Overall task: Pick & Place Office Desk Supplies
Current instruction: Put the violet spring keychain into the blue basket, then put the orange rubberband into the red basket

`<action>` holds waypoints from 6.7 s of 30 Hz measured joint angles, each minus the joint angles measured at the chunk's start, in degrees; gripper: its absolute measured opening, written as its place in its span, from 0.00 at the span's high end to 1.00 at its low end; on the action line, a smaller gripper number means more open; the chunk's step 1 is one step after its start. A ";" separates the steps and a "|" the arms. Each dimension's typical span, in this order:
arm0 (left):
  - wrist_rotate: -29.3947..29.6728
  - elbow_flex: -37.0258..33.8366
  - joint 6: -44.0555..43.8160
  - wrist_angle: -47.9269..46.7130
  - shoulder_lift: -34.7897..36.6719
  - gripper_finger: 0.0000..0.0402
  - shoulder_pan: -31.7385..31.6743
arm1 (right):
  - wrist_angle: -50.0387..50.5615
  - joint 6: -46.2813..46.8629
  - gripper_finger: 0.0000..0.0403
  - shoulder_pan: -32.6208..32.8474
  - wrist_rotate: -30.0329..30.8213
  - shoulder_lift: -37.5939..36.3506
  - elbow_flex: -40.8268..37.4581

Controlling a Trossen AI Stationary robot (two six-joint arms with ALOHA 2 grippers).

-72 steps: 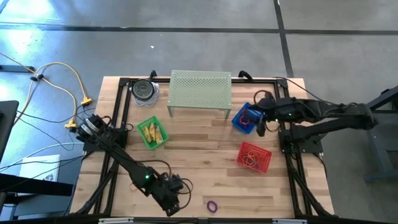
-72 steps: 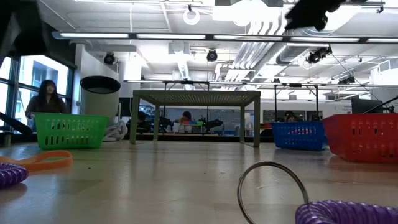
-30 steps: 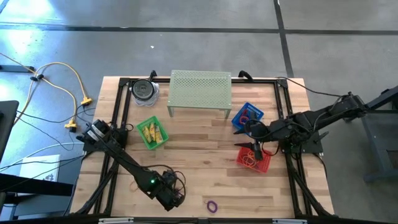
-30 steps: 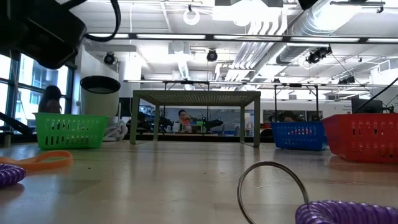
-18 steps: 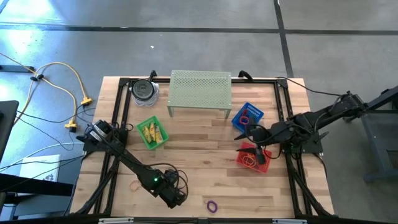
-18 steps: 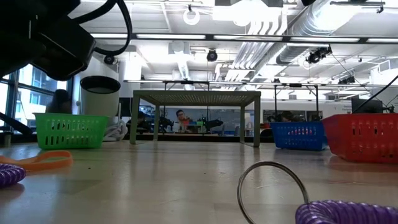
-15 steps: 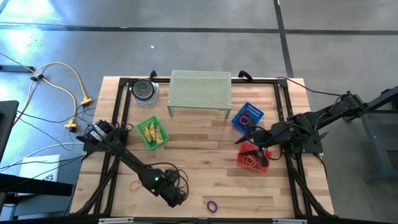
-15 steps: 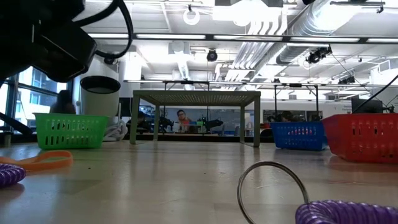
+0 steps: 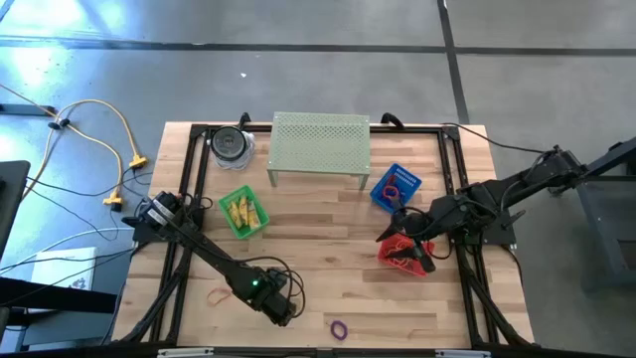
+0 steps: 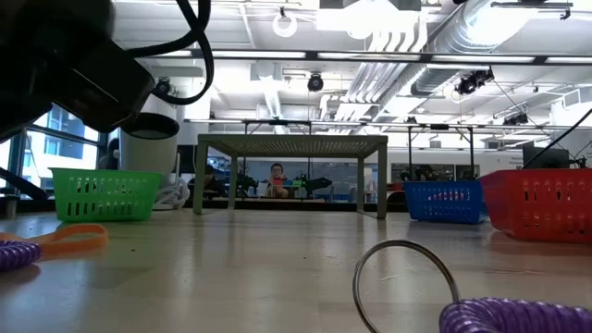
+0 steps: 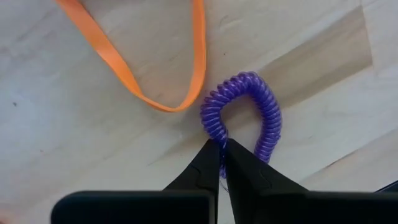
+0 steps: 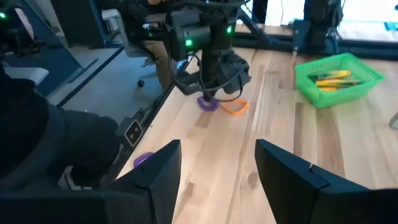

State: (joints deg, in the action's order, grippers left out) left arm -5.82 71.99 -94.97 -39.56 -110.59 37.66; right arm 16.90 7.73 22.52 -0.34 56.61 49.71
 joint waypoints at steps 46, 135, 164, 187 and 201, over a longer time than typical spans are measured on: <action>46.92 6.60 68.49 18.10 8.60 0.99 -2.90 | -26.05 8.51 0.52 1.34 7.74 27.35 0.00; 39.98 6.62 69.43 29.14 5.23 0.50 -2.99 | 35.17 25.49 0.97 -22.61 36.16 11.52 -7.32; 37.66 6.58 68.08 26.44 5.23 0.50 -2.45 | 20.72 19.04 0.53 -29.40 35.34 6.77 -11.19; 29.62 6.56 65.23 -5.71 5.23 0.50 0.29 | -6.94 8.86 0.54 3.44 35.63 4.95 -11.15; 15.69 5.69 66.59 -13.20 5.23 0.50 -5.10 | -12.54 7.35 0.54 4.87 30.20 9.51 -11.15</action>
State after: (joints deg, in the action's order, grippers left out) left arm 9.88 77.67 -28.39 -52.75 -105.36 32.56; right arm 4.36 15.08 27.40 29.86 66.13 38.57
